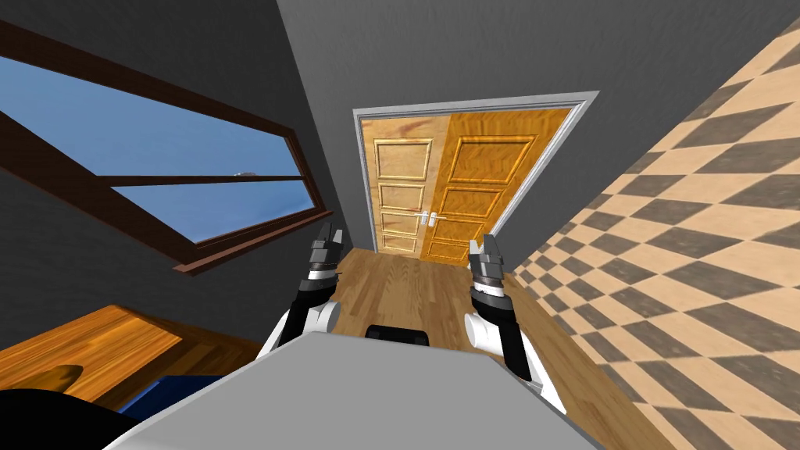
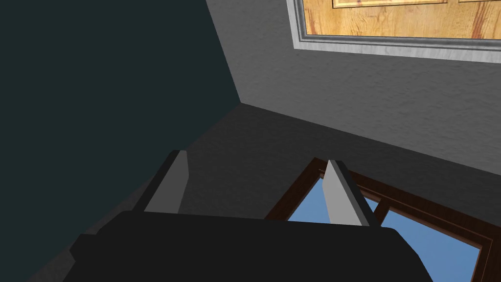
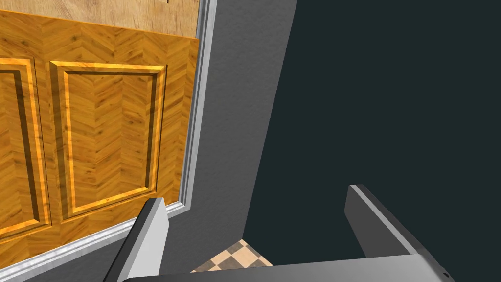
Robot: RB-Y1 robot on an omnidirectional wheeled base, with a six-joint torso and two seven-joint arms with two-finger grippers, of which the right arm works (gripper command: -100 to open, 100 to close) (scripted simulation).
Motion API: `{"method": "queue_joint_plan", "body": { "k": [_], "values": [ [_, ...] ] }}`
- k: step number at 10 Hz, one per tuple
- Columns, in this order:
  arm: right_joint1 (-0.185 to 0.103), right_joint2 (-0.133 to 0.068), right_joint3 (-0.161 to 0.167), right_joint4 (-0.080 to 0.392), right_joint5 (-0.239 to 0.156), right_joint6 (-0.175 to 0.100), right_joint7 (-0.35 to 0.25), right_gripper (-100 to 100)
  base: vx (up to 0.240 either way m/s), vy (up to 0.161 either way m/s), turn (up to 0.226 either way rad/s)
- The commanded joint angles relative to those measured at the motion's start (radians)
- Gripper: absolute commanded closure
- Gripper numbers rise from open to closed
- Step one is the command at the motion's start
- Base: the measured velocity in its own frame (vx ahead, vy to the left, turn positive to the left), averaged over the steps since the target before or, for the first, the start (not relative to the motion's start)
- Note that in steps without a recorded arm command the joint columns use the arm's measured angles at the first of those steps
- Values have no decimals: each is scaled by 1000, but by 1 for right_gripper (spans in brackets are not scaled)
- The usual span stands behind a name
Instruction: Pull the door open
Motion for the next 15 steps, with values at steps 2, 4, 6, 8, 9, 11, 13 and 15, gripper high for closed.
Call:
{"method": "queue_joint_plan", "body": {
  "k": [2, 4, 6, 8, 9, 11, 13, 15],
  "values": [
    [-30, -21, -12, 75, -13, 0, -8, -100, 76, -13, 89],
    [-57, -39, -25, 139, -25, -1, -16, -100, 75, -25, 92],
    [-88, -60, -40, 203, -39, -1, -25, -100, 95, -28, 101],
    [-119, -80, -54, 270, -53, -2, -34, -100, 93, -25, 108],
    [-119, -80, -54, 284, -53, -2, -34, -100, 63, -22, 33],
    [-136, -92, -62, 323, -60, -2, -39, -100, 48, -22, 56],
    [-170, -114, -78, 396, -75, -2, -49, -100, 62, -19, 86],
    [-188, -125, -87, 443, -83, -2, -54, -100, 77, -35, 88]
  ]
}}
